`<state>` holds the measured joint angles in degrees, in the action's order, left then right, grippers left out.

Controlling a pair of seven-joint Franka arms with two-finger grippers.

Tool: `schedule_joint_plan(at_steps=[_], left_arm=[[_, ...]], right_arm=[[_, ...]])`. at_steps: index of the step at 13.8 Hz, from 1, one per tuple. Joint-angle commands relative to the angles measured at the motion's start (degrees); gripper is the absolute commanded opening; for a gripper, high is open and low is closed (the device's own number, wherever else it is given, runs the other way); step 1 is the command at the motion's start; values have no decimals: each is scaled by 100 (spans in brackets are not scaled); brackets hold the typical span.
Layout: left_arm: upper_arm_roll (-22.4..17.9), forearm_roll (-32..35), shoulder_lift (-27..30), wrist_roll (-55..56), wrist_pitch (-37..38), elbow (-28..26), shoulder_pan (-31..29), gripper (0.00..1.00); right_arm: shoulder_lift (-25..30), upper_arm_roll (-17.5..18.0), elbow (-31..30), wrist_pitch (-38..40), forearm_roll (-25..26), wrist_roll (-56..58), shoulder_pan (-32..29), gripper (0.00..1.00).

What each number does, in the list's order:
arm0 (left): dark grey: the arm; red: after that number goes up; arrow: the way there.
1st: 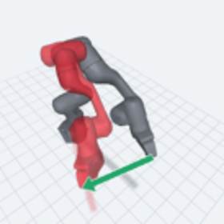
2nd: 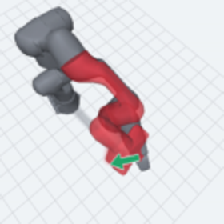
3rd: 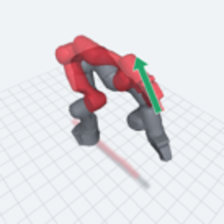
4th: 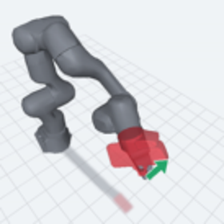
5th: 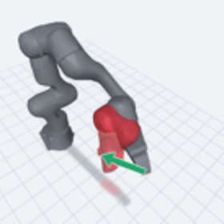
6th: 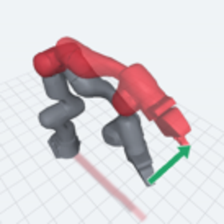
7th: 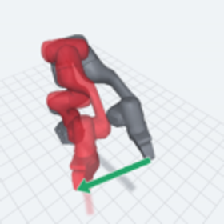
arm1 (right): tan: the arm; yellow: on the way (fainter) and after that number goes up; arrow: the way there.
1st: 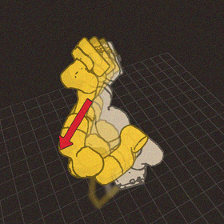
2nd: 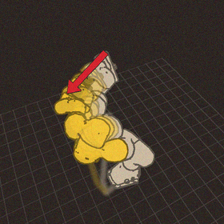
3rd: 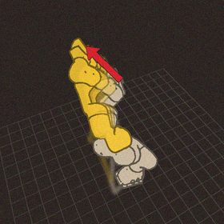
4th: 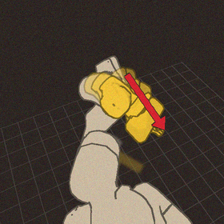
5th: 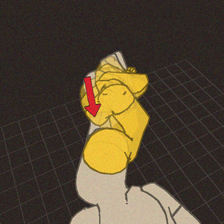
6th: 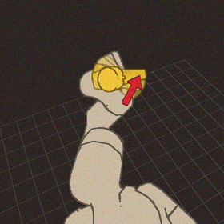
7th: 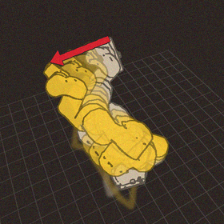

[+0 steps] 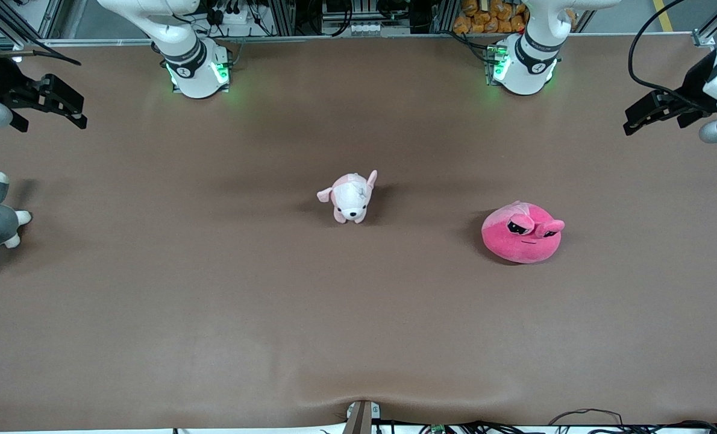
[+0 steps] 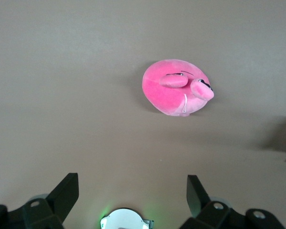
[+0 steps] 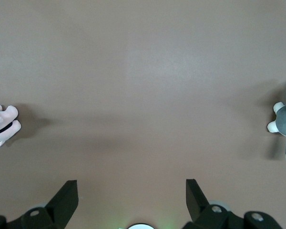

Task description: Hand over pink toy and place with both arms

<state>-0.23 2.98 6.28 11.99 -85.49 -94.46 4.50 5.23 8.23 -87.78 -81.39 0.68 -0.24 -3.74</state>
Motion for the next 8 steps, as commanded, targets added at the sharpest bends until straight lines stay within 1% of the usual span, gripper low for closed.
schedule_joint_plan(at_steps=[1, 3, 5, 8], left_arm=[[40, 254, -232, -91, 94, 366, -1, 100], [6, 264, -259, -92, 191, 524, -19, 100], [14, 264, -241, -83, 191, 525, -10, 100], [172, 273, -197, 57, 612, 516, 34, 100]], right_arm=[[-30, 21, 68, 70, 38, 33, -47, 100], [-30, 21, 68, 70, 38, 32, -48, 100], [-30, 21, 68, 70, 29, 32, -48, 100], [-39, 21, 68, 70, 29, 32, -48, 100]])
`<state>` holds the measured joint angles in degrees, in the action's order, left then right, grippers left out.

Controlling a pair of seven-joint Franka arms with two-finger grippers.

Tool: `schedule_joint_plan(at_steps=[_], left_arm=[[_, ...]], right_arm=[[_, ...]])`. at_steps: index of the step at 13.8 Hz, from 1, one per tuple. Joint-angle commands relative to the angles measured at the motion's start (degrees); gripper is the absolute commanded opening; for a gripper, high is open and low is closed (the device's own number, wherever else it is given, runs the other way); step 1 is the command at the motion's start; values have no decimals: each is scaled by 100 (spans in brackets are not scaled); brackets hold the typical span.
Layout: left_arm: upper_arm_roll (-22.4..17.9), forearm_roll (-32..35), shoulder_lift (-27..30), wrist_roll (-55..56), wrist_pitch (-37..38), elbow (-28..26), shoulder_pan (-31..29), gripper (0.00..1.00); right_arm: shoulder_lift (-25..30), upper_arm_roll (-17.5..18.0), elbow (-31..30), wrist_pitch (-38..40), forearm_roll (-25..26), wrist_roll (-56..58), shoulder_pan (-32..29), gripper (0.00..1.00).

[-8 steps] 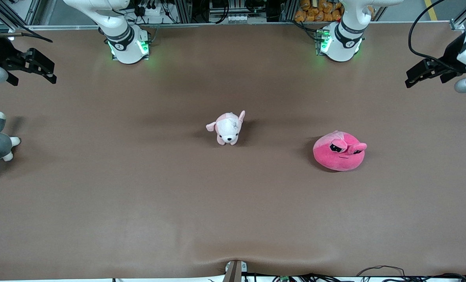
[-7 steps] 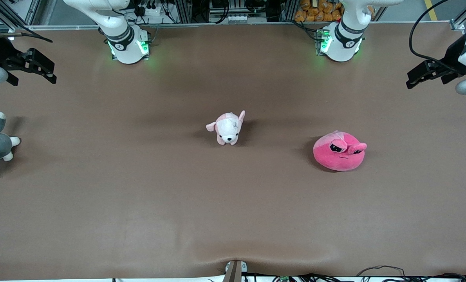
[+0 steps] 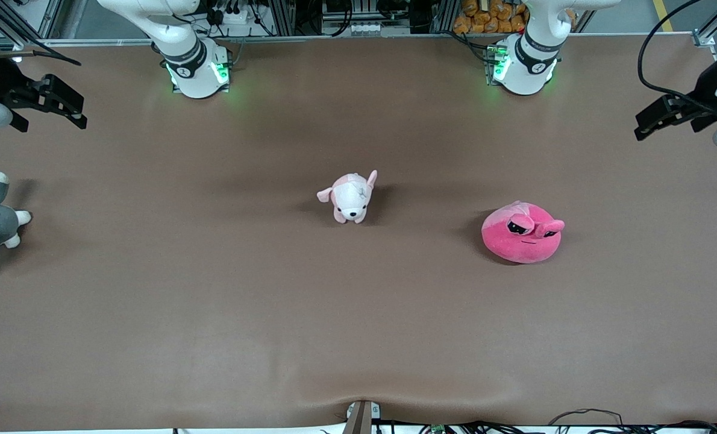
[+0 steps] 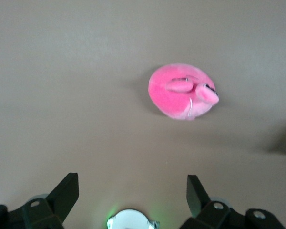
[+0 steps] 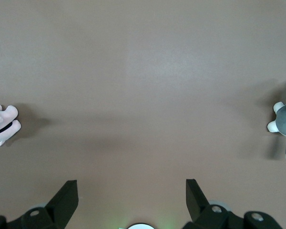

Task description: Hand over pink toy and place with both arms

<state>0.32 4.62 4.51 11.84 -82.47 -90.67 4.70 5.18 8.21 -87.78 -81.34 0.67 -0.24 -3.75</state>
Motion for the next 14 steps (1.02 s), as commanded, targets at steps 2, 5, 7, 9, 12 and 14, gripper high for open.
schedule_joint_plan(at_steps=[2, 5, 7, 9, 12, 14], left_arm=[[117, 153, 6, 99, 302, 111, -21, 100], [99, 135, 138, 125, 179, 93, -214, 100], [126, 92, 182, 99, 205, 93, -206, 100], [231, 92, 173, 125, 214, 93, -171, 100], [258, 92, 129, 125, 205, 76, -171, 100], [258, 92, 129, 125, 205, 32, -171, 100]], right_arm=[[-35, 22, 77, 57, 29, 24, -47, 100], [-210, 14, 103, -22, 160, 76, -82, 100], [-622, -22, 173, -101, 109, 68, -256, 100], [-1061, -4, 794, -119, 56, 68, -355, 100], [-1458, 31, 1377, -793, 82, 68, -310, 100], [-1494, 31, 1369, -1382, 64, 59, -293, 100]])
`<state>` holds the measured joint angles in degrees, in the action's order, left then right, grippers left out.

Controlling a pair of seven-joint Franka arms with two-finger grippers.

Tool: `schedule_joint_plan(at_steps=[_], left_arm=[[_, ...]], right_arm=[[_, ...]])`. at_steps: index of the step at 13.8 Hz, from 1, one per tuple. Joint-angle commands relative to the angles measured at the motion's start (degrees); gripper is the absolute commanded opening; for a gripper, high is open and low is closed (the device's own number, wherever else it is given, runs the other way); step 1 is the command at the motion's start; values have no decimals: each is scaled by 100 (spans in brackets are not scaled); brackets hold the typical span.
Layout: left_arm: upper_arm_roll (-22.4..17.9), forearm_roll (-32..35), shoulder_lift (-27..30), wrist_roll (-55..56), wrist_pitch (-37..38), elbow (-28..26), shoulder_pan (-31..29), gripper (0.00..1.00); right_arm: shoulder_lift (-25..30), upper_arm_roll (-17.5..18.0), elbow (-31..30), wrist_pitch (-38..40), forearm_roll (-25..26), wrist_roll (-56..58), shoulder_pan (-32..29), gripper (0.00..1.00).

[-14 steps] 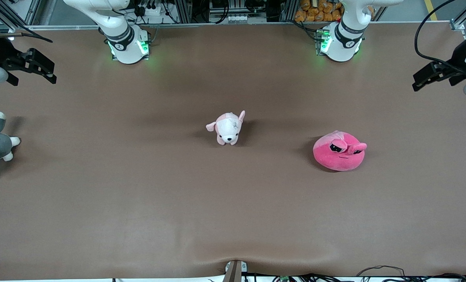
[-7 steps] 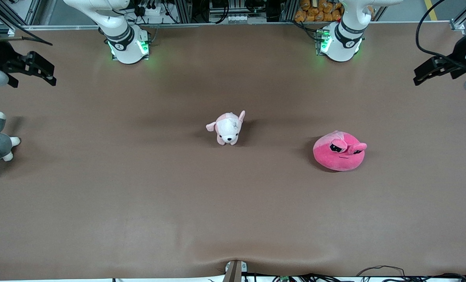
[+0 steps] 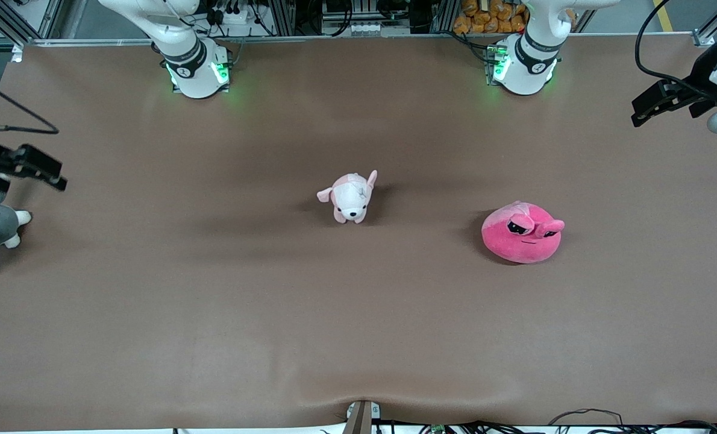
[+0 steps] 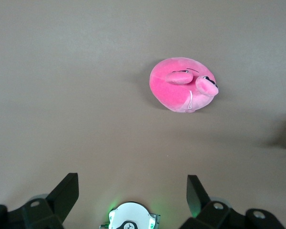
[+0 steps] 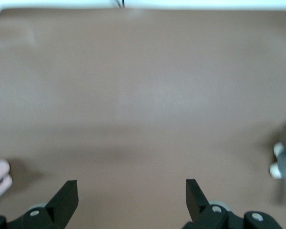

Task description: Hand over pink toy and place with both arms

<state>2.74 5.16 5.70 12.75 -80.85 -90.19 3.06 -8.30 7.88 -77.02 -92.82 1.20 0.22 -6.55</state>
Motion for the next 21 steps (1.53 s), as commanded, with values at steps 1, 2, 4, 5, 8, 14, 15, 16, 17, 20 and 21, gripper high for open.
schedule_joint_plan(at_steps=[1, 2, 4, 5, 8, 14, 15, 16, 17, 20, 21], left_arm=[[16, 38, 10, 35, 34, -25, 2, 100], [16, 38, 10, 35, 34, -42, 2, 100], [17, 38, 10, 35, 8, -95, 2, 100], [25, 38, 19, 35, -10, -147, -7, 100], [17, 29, 45, 53, -116, -288, -60, 100], [16, 29, 54, 219, -343, -683, -60, 100], [16, 29, 45, 246, -414, -745, -60, 100], [16, 29, 19, 403, -432, -798, -86, 100], [25, 29, 10, 578, -484, -885, -138, 100], [25, 20, 10, 799, -783, -1280, -156, 100], [17, 20, 19, 913, -879, -1421, -156, 100]], right_arm=[[-163, 56, 284, -254, -5, -13, -13, 100], [-189, 56, 223, -237, -31, -13, -30, 100], [-295, 56, 179, -272, -337, -31, -83, 100], [-295, 47, 170, -289, -531, -22, -83, 100], [-286, 47, 161, -220, -559, 83, -57, 100], [-260, 38, 266, -78, -436, 312, -65, 100], [-251, 38, 267, -52, -436, 286, -65, 100], [-242, 21, 267, -61, -427, 277, -57, 100], [-242, 20, 267, -96, -419, 277, -57, 100], [-251, 20, 267, -114, -454, 216, -66, 100], [-242, 20, 267, -114, -462, 206, -13, 100]])
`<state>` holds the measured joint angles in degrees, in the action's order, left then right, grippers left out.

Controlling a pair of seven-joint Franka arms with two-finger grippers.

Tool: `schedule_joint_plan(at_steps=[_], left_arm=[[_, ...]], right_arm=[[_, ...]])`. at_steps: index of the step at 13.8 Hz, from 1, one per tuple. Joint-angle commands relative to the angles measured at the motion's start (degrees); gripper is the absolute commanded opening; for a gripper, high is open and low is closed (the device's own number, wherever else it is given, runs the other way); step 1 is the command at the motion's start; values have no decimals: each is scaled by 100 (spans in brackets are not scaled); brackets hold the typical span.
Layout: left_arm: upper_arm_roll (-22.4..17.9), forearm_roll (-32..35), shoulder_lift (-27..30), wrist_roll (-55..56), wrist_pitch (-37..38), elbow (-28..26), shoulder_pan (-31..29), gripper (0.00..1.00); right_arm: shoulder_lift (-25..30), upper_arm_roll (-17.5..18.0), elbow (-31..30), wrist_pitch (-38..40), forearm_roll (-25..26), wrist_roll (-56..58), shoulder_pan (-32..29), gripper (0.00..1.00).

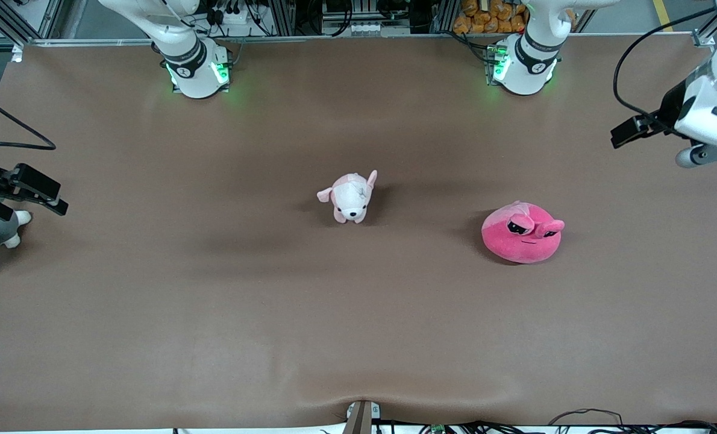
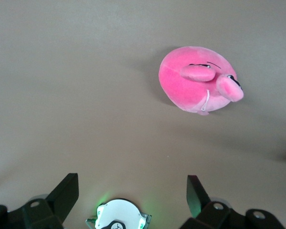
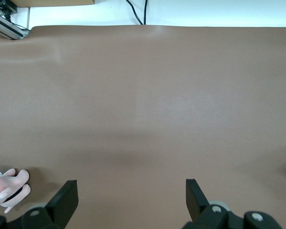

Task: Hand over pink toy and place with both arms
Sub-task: 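Move the left gripper over the pink plush while the right gripper advances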

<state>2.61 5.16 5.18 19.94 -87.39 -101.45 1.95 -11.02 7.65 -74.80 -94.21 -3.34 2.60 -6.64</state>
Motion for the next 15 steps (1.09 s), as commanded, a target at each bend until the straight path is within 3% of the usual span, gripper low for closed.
schedule_joint_plan(at_steps=[1, 6, 10, 15], left_arm=[[29, 29, 89, 342, -357, -427, -45, 100], [29, 29, 63, 958, -1147, -1051, -54, 100], [11, 11, -95, 1231, -1342, -1078, -89, 100], [11, -690, -490, 1995, -1702, -1017, -290, 100]], right_arm=[[30, 61, 44, 34, -17, -154, 14, 100], [56, 96, 18, 139, -70, -2095, 137, 100], [65, 96, 27, 718, -79, -2973, 312, 100], [65, 114, 27, 1238, -114, -5046, 689, 100]])
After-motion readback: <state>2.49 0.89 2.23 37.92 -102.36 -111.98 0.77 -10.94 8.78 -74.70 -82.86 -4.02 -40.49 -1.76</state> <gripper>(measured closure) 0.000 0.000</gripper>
